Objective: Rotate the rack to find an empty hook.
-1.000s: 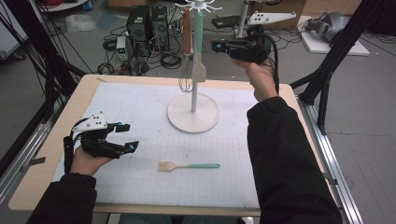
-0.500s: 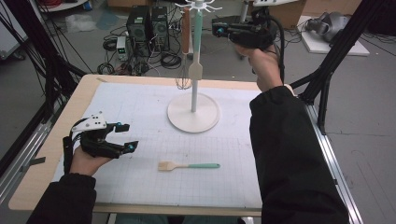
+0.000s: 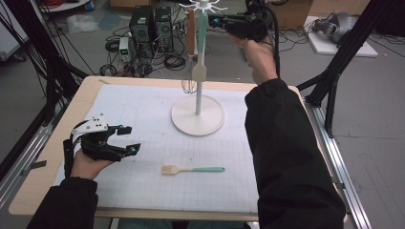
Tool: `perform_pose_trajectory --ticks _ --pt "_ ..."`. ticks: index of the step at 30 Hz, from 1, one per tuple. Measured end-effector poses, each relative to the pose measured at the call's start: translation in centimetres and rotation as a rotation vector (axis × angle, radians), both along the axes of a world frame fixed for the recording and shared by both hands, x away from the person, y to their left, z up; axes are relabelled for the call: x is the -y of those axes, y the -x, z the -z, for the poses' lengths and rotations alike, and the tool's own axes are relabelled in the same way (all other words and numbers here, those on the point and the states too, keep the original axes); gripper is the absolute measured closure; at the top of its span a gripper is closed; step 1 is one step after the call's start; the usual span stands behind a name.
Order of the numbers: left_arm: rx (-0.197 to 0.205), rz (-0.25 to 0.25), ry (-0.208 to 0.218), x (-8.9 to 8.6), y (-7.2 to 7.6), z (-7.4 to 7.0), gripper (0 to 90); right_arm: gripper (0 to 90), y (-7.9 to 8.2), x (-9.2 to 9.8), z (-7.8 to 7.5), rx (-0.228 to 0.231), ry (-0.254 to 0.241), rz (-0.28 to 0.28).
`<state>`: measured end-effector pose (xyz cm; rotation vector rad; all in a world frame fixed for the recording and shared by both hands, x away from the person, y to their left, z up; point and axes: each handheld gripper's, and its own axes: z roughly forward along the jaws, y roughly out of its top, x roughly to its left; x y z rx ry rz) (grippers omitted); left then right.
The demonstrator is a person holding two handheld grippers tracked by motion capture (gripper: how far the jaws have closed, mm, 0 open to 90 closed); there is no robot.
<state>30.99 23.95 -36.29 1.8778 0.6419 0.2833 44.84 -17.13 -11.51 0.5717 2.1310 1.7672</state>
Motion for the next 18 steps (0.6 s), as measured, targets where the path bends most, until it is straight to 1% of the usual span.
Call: perform_pose_trajectory --ticks 2,6,9,18 --pt "0.001 -0.001 0.0 0.0 0.0 0.0 23.0 89.0 0.0 -0.2 0.0 0.001 -0.01 0.008" --pt "0.002 0.0 -0.001 0.0 0.0 -0.1 23.0 89.0 0.0 -0.7 -0.1 0.006 0.001 0.016" --pt "0.002 0.001 -0.001 0.0 0.1 -0.1 23.0 89.0 0.1 -1.0 -0.1 0.008 0.013 0.012" --pt "0.002 0.005 0.0 0.1 0.1 -0.1 23.0 89.0 0.2 -2.1 0.1 0.013 0.023 0.003"
